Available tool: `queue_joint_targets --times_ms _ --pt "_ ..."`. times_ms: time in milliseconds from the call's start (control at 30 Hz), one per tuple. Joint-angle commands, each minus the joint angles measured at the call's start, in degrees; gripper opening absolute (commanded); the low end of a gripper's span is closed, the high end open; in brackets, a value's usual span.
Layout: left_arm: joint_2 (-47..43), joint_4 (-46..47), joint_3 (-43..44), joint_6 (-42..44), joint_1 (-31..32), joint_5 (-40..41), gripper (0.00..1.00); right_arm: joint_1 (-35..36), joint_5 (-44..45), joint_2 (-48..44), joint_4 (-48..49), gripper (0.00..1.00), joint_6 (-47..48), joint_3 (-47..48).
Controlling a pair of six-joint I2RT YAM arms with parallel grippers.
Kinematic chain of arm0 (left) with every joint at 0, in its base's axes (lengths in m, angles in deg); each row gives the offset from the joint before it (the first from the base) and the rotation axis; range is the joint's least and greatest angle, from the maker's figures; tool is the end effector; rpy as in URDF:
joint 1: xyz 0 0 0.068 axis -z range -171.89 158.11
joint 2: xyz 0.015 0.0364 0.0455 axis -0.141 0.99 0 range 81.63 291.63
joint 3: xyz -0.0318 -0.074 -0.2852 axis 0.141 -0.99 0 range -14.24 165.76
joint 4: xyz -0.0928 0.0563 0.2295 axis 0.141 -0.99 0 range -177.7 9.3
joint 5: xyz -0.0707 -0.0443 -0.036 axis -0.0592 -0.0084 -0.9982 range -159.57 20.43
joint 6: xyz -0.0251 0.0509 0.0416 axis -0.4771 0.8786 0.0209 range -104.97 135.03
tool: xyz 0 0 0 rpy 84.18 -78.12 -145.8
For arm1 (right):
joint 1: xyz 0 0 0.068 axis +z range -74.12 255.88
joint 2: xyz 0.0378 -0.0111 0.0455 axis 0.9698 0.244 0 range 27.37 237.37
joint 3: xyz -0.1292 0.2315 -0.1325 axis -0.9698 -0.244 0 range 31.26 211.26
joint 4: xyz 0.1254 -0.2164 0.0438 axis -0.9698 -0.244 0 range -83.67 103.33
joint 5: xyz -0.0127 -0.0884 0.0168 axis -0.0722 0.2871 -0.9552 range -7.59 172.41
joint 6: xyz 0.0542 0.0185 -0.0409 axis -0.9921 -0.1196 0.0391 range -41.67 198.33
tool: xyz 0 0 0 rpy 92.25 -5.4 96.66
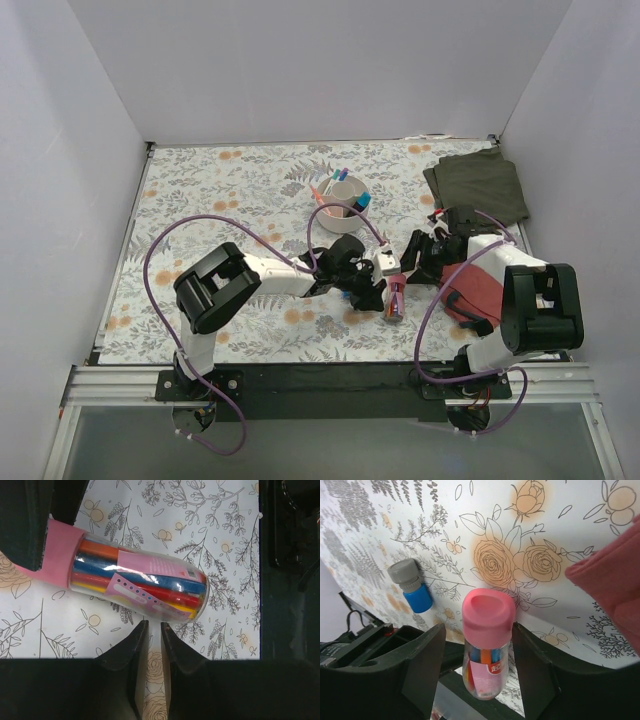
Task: Sort the stationery into containers
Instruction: Pick up the stationery from the center of the board.
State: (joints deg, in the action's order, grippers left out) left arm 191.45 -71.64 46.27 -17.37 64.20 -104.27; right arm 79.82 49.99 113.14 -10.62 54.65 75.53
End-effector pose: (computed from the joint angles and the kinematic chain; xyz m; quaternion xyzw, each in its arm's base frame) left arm 0.2017 -0.3587 0.1659 0.3005 0.8217 -0.4740 0.0988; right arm 0.2642 0.0492 0.1775 0.1023 0.9346 0.3137 0.1331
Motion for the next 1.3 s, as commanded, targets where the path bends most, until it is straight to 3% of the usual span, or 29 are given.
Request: queue_joint_targets --times_ms 0,200,733,933,1000,1033,1133,1267 --pt "-3.4 1.6 -1.6 -0.4 0.4 0.2 0.16 2.5 5.8 -0.7 -0.7 0.63 0.7 2.2" --pt "-4.2 2.0 -2.7 -0.5 0.4 1.4 0.17 5.5 14.2 -0.2 -3.0 0.64 1.5 2.7" --pt "-5.4 1.8 -3.8 0.9 0.5 4.0 0.18 11.5 16.2 3.1 -3.0 0.61 0.0 4.6" --pt "-6.5 1.0 -4.6 1.3 0.4 4.8 0.18 11.9 17.5 2.9 -3.9 0.49 1.4 3.7" --pt "-7.4 0.3 -4.8 1.6 0.2 5.3 0.18 12.0 17.6 2.3 -3.8 0.32 2.8 3.8" --pt "-7.9 -0.8 -4.8 1.6 -0.1 5.4 0.18 11.9 17.5 1.9 -3.9 0.19 3.7 4.0" --pt "-11.5 -3.9 -5.1 2.1 -2.2 5.8 0.18 12.0 17.2 -1.1 -5.4 0.02 8.1 7.2" --pt "-18.8 -7.7 -6.1 3.5 -8.0 4.8 0.18 12.0 16.6 -4.6 -9.2 0.01 14.7 14.1"
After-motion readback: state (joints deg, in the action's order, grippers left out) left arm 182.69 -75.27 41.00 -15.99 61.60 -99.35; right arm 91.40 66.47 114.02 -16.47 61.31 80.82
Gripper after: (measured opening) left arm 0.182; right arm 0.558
